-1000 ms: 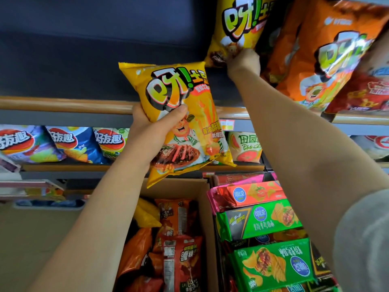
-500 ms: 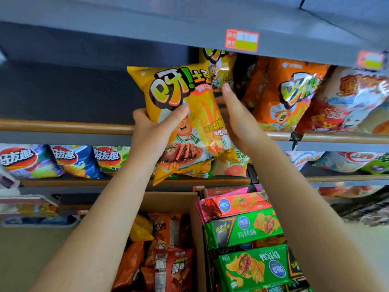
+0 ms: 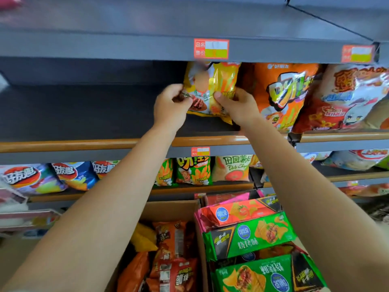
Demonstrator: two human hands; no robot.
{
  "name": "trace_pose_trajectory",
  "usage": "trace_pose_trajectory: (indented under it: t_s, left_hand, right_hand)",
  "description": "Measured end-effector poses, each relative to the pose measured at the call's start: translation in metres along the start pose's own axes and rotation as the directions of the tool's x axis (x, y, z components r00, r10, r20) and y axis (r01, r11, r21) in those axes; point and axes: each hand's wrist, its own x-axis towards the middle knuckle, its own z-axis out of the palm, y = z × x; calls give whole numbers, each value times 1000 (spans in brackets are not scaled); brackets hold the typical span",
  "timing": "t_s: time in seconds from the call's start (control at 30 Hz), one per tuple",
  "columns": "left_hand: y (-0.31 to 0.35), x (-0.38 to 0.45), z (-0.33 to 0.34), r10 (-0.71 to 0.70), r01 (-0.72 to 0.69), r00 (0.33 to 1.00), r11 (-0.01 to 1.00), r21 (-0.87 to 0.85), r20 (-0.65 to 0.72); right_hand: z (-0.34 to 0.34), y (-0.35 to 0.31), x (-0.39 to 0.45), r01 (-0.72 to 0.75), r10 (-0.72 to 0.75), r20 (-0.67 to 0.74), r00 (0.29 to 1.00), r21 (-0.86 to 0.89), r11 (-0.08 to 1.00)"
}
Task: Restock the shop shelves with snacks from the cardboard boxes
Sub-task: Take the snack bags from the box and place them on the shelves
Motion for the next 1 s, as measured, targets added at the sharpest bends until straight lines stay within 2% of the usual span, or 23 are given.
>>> trace_pose_trajectory:
  t_s: [0.1, 0.17, 0.23, 0.3, 0.37, 0.43, 0.57, 0.63, 0.7, 0.8, 0.87, 0.93, 0.97, 1.0]
  left_hand:
    - [-10, 17, 15, -78, 74, 997, 989, 128, 26]
    - [-6, 17, 26, -141, 131, 985, 986, 99, 102]
    - [-4, 16, 38, -189, 176, 964, 981, 81, 189]
    - [-5, 15, 42, -207, 196, 954, 978, 71, 219]
    - [-3, 12, 37, -197, 190, 960, 980, 56, 199]
    - [0, 3, 27, -158, 154, 980, 987, 37, 117]
    - [1, -48, -5, -71, 68, 997, 988, -139, -14]
    - [-18, -80, -23, -120, 118, 993, 982, -149, -8]
    - [-59, -112, -40, -242, 239, 970, 964, -112, -13]
    - [-147, -166, -80, -429, 432, 901, 901, 42, -70]
    - [-205, -203, -108, -436, 446, 894, 849, 283, -101]
    - [-250, -239, -133, -374, 404, 910, 697, 592, -180]
    - [-272, -254, -144, -359, 414, 906, 632, 655, -226]
    - [-282, -268, -153, -414, 485, 868, 590, 646, -274]
  right_hand:
    - [8, 7, 18, 26, -52, -116, 992, -217, 976]
    - [12, 9, 26, -3, -38, -146, 989, -275, 961]
    - [13, 13, 29, -58, 23, -152, 988, -236, 970]
    - [11, 17, 23, -73, 46, -150, 988, -176, 982]
    - [8, 16, 11, -43, 19, -142, 990, -163, 986]
    - [6, 16, -6, -15, -6, -140, 990, -145, 989]
    - [15, 9, -50, 18, -24, -93, 995, -64, 998]
    - [37, 4, -76, 38, -39, -27, 999, -51, 998]
    - [71, 6, -104, 16, -13, 60, 998, -59, 998]
    - [131, 25, -150, -79, 83, 186, 979, -30, 996]
    - [171, 45, -186, -181, 185, 251, 950, -39, 983]
    - [207, 82, -222, -308, 328, 316, 890, -112, 945]
    - [223, 108, -240, -367, 408, 331, 851, -181, 913]
    - [237, 135, -259, -419, 486, 322, 812, -258, 871]
